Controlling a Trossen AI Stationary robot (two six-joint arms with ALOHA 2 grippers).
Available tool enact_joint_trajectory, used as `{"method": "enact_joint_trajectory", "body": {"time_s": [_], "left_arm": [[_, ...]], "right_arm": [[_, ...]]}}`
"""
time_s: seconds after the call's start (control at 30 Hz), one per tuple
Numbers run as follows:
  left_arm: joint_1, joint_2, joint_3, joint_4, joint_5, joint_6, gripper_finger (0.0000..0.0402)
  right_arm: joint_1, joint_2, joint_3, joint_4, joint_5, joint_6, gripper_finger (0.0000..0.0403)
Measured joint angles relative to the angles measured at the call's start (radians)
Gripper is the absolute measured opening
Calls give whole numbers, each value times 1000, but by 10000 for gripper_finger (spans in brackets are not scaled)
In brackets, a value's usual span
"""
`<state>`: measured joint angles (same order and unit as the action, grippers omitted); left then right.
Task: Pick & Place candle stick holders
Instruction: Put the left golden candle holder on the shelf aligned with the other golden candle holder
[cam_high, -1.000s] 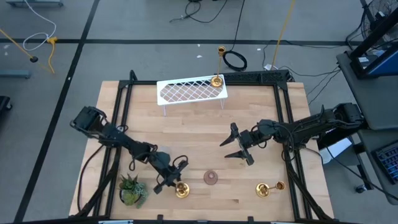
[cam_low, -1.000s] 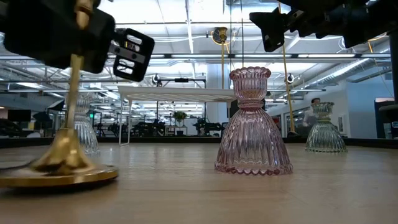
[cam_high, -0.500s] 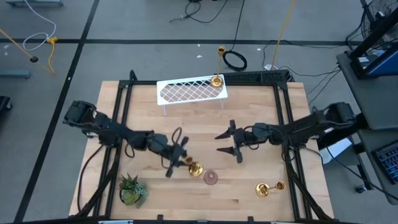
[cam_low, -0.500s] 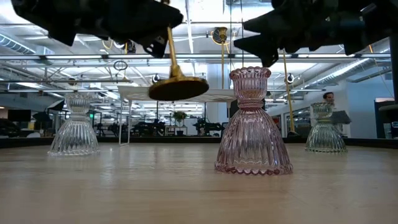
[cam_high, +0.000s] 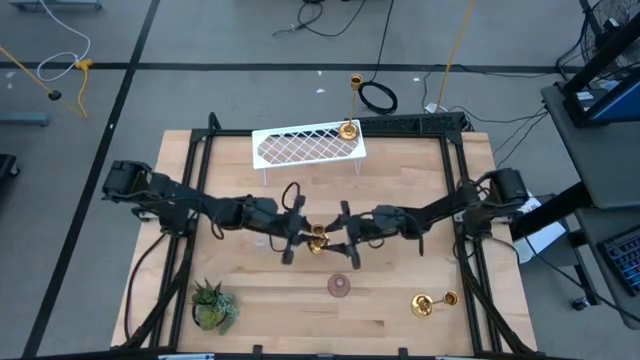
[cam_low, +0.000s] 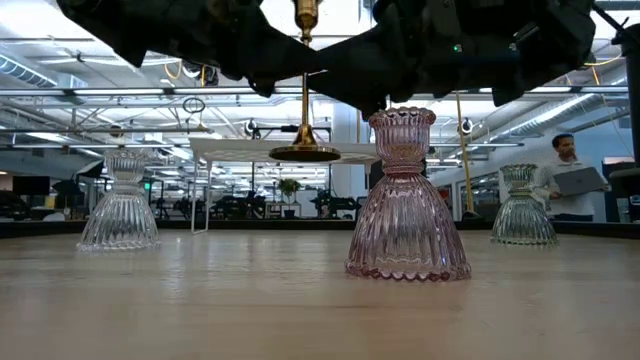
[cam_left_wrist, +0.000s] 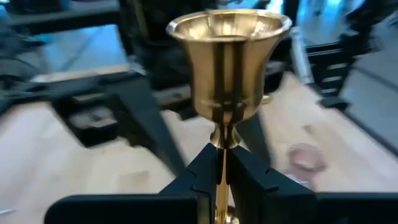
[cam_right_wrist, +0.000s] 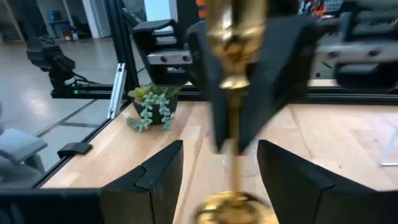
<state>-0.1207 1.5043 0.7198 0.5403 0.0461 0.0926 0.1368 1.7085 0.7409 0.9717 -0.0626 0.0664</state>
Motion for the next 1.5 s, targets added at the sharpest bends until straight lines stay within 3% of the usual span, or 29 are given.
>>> {"method": "enact_joint_trajectory", "body": {"time_s": [0.2, 0.4, 0.5, 0.73, 0.87, 1.2, 1.5], "left_arm": [[1, 0, 3, 4, -25, -9, 16], [1, 0, 3, 69, -50, -5, 45], [1, 0, 4, 78, -55, 4, 37], [0, 0, 4, 87, -71, -8, 18], [2, 0, 4, 90, -117, -9, 54], [1, -2, 4, 8, -171, -59, 81], [0, -43, 2, -55, -330, -8, 82]], "right_arm": [[-8, 13, 6, -3, 46, 0, 196], [-16, 13, 6, -4, 61, -7, 196], [-19, 13, 6, -4, 62, -7, 186], [-40, 13, 6, -4, 64, -6, 87], [-52, 13, 6, -4, 62, 5, 16], [-53, -9, 4, 12, 121, 19, 11], [-65, -181, 4, -188, 253, 5, 13]]}}
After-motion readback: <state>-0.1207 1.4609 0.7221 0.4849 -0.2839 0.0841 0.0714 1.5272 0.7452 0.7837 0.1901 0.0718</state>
